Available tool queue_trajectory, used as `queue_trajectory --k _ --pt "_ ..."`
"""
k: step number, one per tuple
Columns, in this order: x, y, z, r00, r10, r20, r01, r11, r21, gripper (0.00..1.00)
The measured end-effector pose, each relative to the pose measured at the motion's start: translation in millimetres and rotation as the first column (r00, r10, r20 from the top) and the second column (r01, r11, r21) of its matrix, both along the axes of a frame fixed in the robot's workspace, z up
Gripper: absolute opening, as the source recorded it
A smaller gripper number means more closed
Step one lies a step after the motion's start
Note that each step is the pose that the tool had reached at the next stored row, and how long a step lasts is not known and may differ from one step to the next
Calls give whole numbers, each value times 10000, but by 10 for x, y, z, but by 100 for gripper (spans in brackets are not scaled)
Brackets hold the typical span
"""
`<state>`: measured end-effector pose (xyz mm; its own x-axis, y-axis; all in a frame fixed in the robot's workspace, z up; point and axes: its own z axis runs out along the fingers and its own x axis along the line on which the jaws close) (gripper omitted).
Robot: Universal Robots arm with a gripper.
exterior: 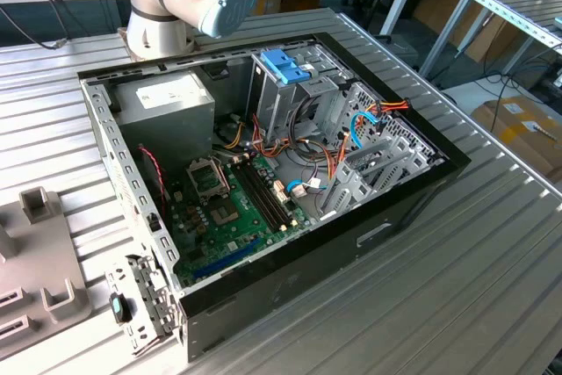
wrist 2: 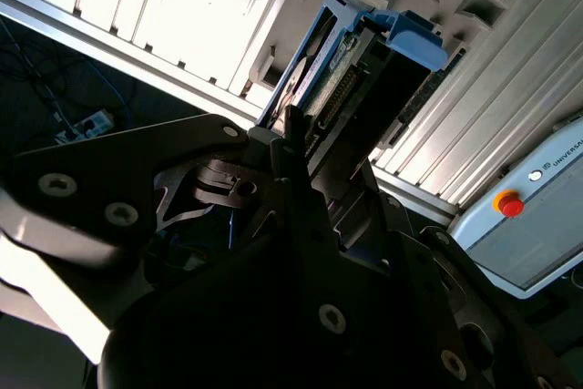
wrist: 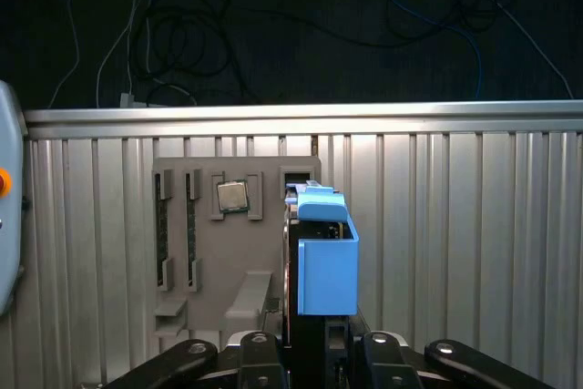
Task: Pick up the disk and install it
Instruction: 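Pick up the disk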
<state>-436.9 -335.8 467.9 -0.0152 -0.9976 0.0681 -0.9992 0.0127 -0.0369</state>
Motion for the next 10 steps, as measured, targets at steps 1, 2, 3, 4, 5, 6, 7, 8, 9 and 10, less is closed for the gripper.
queue_trajectory --k 1,2,3,4,5,6,7,8,9,10 --pt "1 0 0 10000 0 0 0 10000 -1 35" --pt "3 1 0 10000 -2 0 2 10000 0 35" --pt "6 1 0 10000 -1 -1 1 10000 0 35" --pt "13 0 0 10000 -1 -1 1 10000 0 35" --pt "18 0 0 10000 0 -1 0 10000 -1 35" --pt "22 0 0 10000 0 0 0 10000 0 35" --pt "31 0 0 10000 0 1 0 10000 0 35" --pt "37 0 0 10000 0 0 0 10000 0 35" --pt "45 0 0 10000 0 0 0 10000 0 35" --pt "52 0 0 10000 0 0 0 10000 0 35"
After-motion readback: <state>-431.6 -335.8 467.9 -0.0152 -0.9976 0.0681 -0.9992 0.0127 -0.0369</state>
